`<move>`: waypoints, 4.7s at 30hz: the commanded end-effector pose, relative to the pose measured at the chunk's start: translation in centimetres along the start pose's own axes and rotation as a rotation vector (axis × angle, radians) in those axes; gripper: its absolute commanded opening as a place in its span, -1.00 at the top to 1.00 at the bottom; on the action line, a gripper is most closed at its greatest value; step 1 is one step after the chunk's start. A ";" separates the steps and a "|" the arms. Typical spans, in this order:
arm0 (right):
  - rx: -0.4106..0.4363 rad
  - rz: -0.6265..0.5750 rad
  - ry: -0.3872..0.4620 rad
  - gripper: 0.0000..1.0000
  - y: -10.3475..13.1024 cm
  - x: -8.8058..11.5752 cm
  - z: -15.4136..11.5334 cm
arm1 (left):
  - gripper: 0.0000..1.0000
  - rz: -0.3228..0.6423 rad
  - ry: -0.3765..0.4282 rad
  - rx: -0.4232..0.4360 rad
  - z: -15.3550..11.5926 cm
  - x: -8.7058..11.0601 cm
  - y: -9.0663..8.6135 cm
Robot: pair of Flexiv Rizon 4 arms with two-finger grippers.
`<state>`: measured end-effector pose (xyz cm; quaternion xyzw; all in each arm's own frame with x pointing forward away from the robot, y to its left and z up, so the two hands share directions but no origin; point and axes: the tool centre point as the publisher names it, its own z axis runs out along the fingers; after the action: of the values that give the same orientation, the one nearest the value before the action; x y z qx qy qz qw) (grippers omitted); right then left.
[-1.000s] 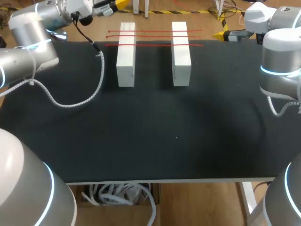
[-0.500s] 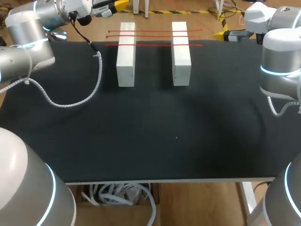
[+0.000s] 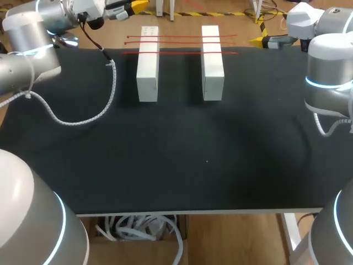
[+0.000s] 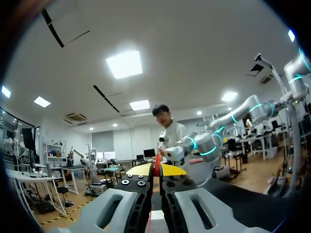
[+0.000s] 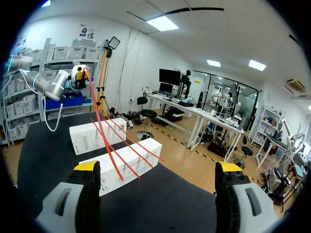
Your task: Grab the tape and strap the tape.
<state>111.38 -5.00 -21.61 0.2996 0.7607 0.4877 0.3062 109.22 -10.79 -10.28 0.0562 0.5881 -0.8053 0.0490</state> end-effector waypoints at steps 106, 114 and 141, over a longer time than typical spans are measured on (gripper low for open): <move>-1.267 2.187 -0.494 -1.00 4.0 6.1 -0.1 | 1.00 0.000 -0.005 -0.005 0.1 0.3 -0.2; -1.264 2.178 -0.509 -1.00 4.0 5.5 -0.3 | 1.00 0.000 -0.005 -0.005 0.1 0.3 -0.2; -1.265 2.159 -0.503 0.08 4.0 5.3 0.5 | 1.00 0.000 -0.005 -0.005 0.1 0.3 -0.2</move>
<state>108.83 0.32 -19.27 0.5929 -0.0303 0.7616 -0.2596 109.12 -10.79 -10.21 0.0557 0.5888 -0.8048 0.0497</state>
